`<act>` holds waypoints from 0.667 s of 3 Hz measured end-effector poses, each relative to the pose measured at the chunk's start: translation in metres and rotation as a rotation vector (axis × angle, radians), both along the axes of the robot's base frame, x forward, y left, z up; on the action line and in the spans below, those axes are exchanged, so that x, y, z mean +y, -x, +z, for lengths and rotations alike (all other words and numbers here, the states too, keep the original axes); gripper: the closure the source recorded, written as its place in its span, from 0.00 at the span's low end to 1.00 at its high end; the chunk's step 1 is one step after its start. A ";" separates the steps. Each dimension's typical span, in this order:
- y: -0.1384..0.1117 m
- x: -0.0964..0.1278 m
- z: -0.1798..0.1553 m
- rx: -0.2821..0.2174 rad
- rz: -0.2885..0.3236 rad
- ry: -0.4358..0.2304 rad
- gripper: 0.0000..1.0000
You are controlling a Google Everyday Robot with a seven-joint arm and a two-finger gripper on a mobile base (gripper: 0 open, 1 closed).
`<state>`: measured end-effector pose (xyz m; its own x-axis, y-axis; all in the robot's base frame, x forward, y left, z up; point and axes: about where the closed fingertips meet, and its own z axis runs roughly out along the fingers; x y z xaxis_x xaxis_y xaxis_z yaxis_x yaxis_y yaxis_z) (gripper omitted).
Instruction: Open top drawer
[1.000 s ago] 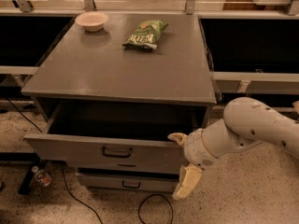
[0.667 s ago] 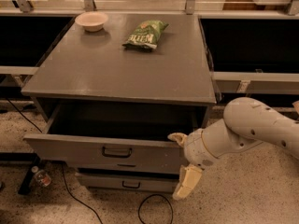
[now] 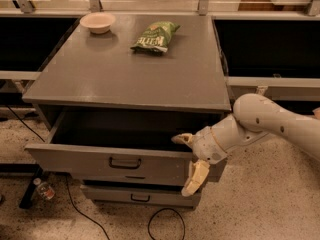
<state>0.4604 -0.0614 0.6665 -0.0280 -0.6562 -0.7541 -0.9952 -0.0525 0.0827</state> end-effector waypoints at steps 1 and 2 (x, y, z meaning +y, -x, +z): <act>-0.001 0.001 0.000 0.001 0.001 0.003 0.00; -0.002 0.003 -0.005 -0.026 -0.054 0.082 0.00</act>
Offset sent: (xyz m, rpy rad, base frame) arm -0.0044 -0.0153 -0.0030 -0.6523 -0.2173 -0.4613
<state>0.4620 -0.0584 0.6620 -0.0467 -0.7141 -0.6985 -0.9982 0.0076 0.0590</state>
